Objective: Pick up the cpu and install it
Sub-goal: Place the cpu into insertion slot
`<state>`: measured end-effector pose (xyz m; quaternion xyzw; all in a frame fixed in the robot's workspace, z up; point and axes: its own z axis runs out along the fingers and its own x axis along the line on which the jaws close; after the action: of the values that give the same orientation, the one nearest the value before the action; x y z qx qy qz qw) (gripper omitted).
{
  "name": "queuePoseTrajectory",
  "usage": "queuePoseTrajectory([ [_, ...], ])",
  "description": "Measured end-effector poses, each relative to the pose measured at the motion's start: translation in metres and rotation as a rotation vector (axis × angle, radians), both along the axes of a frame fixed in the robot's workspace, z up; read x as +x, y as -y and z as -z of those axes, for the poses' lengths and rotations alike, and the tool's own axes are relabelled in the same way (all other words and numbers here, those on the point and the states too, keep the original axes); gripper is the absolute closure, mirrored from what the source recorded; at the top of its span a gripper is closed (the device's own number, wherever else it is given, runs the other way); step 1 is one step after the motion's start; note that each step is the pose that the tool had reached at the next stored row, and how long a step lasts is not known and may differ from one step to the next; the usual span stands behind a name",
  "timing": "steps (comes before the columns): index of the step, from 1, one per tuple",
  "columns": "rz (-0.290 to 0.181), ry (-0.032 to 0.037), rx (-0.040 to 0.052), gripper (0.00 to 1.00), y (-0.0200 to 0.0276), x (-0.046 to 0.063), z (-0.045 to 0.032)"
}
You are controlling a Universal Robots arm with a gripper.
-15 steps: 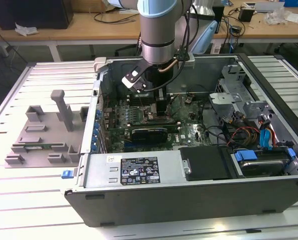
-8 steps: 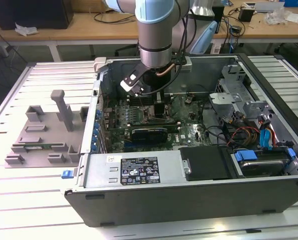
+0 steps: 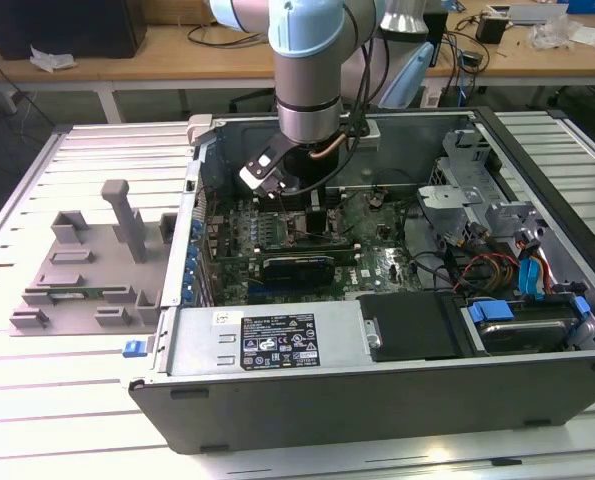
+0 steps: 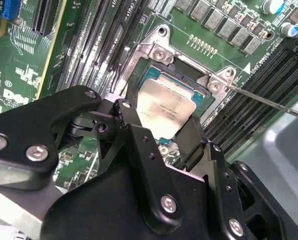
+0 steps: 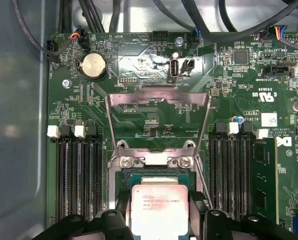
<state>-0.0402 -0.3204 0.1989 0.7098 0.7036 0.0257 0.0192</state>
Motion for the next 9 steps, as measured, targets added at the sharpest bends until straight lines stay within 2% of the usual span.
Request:
queuePoseTrajectory([
  [9, 0.000, -0.0001, -0.0003, 0.45, -0.0001, -0.0003, 0.0018],
])
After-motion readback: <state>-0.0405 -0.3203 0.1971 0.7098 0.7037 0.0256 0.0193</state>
